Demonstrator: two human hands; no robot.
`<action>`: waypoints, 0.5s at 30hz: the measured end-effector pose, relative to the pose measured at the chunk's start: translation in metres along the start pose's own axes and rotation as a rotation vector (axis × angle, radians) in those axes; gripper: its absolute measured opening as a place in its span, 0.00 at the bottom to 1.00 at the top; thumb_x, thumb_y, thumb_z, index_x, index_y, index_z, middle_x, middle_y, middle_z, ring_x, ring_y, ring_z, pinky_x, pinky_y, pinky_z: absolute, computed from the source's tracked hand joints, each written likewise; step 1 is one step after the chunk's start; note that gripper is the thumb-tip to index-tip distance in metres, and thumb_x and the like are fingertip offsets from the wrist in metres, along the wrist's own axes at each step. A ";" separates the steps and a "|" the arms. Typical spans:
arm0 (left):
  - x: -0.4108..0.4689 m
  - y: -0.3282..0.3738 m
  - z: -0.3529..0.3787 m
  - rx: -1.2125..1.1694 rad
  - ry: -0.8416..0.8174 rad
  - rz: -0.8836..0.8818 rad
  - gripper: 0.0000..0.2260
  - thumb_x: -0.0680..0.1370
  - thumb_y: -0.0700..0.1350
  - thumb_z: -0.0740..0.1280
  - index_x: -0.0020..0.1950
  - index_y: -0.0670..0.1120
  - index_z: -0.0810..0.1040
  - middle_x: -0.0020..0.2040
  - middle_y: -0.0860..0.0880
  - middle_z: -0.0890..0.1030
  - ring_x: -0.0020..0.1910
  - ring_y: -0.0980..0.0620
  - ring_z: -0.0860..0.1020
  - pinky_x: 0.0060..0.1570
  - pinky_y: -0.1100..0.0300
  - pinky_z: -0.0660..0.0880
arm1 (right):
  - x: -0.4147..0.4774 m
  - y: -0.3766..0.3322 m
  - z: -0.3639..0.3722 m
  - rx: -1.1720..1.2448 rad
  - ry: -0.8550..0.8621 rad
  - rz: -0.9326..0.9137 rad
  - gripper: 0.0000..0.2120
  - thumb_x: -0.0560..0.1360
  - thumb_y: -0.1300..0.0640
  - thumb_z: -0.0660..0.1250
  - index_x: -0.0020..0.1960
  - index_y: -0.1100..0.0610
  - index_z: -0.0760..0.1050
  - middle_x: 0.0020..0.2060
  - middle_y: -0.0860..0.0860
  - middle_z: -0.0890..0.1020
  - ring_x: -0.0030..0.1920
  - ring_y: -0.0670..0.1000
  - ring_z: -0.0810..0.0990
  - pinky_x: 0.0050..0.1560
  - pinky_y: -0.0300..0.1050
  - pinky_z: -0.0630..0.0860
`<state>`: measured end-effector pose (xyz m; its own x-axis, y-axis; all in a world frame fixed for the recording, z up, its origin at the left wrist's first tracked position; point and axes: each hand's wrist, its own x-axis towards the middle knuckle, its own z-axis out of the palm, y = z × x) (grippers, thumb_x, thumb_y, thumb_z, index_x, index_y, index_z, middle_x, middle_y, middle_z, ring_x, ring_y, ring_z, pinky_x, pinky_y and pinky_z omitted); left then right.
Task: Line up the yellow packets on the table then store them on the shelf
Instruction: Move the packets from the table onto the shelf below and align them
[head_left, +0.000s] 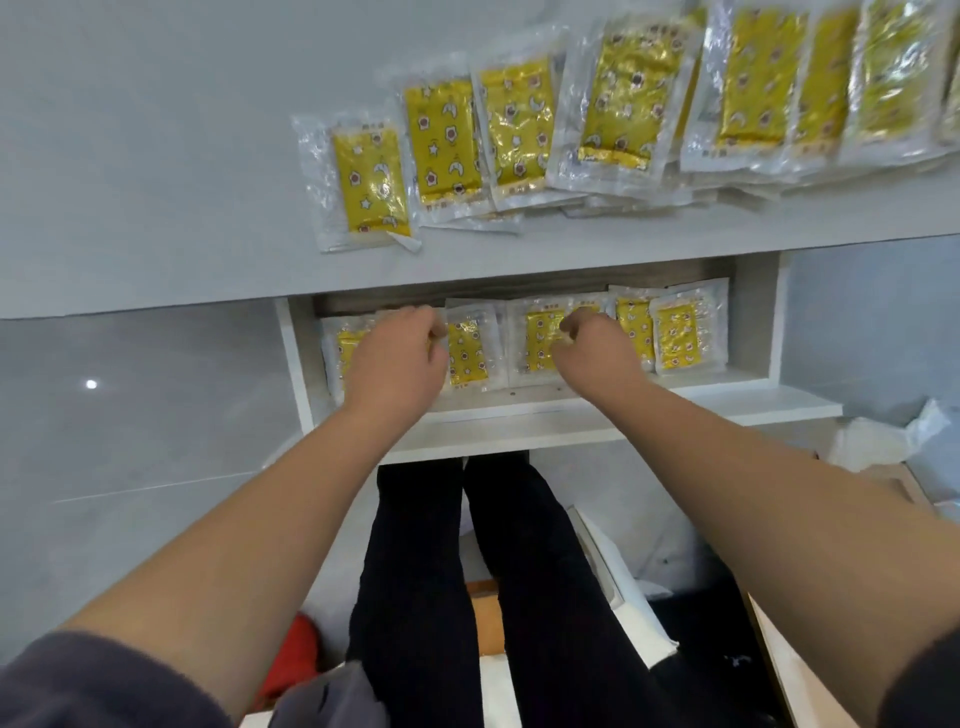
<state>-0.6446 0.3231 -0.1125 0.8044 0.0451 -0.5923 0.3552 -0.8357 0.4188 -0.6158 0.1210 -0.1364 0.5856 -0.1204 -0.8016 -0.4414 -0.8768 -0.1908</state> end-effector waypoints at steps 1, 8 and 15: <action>-0.006 0.007 -0.013 -0.059 0.033 -0.025 0.08 0.78 0.42 0.62 0.54 0.47 0.78 0.52 0.51 0.79 0.51 0.51 0.77 0.50 0.53 0.75 | -0.011 -0.010 -0.007 0.039 0.009 -0.035 0.16 0.77 0.57 0.63 0.63 0.57 0.74 0.61 0.54 0.77 0.55 0.55 0.78 0.55 0.48 0.75; 0.002 0.014 -0.085 -0.274 0.238 -0.242 0.14 0.75 0.42 0.65 0.61 0.47 0.72 0.60 0.49 0.71 0.56 0.51 0.74 0.51 0.59 0.70 | -0.063 -0.097 -0.043 0.220 0.059 -0.215 0.11 0.78 0.60 0.61 0.59 0.55 0.75 0.57 0.50 0.76 0.54 0.49 0.76 0.53 0.44 0.74; 0.073 0.014 -0.111 -0.091 0.177 -0.470 0.37 0.69 0.60 0.73 0.70 0.44 0.62 0.66 0.44 0.66 0.64 0.43 0.67 0.57 0.47 0.72 | -0.041 -0.160 -0.058 -0.153 0.287 -0.339 0.27 0.76 0.58 0.61 0.74 0.52 0.62 0.77 0.54 0.55 0.77 0.57 0.51 0.74 0.57 0.54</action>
<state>-0.5284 0.3752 -0.0733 0.6132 0.5031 -0.6090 0.7318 -0.6520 0.1982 -0.5300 0.2393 -0.0404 0.8536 0.0797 -0.5148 -0.1000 -0.9448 -0.3122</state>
